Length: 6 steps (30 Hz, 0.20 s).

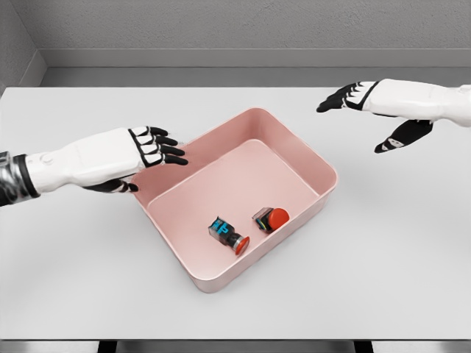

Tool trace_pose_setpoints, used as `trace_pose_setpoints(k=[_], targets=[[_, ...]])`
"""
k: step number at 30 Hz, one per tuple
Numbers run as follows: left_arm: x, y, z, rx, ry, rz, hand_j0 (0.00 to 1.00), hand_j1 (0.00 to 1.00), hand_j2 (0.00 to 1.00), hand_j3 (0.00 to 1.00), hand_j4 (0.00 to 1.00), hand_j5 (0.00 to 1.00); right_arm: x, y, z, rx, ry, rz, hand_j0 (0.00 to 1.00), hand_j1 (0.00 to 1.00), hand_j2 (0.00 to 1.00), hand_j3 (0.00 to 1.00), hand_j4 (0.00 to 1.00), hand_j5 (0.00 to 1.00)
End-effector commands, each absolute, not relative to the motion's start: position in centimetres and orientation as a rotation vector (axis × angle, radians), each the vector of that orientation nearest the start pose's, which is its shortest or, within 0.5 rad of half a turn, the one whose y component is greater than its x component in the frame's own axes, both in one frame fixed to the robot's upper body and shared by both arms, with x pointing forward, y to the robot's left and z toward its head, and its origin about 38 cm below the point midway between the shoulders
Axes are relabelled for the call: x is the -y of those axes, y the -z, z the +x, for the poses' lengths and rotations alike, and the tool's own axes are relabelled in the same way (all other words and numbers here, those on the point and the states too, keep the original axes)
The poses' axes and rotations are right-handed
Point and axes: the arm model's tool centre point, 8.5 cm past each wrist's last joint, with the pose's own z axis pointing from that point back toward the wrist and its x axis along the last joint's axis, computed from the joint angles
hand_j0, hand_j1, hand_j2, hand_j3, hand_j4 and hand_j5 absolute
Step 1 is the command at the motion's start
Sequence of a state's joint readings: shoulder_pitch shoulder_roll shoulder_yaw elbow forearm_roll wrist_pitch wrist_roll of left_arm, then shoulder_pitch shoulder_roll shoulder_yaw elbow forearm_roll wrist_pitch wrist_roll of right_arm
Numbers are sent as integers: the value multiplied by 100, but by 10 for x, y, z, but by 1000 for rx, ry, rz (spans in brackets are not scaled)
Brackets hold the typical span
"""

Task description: Put the industrial switch in the basket with both arms

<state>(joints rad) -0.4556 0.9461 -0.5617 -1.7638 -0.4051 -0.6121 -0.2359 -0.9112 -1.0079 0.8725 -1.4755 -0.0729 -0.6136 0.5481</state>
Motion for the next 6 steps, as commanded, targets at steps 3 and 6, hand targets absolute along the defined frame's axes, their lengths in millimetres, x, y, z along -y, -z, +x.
trace_pose_setpoints(k=[3, 6], targets=[[-301, -247, 362, -2216, -2731, -540, 100, 100, 100, 100, 100, 100, 322, -298, 430, 1560, -1976, -201, 100, 100, 100, 100, 100, 100], [-302, -248, 363, -2217, -2730, -550, 100, 100, 100, 100, 100, 100, 324, -298, 429, 1555, -1974, -204, 100, 100, 100, 100, 100, 100]])
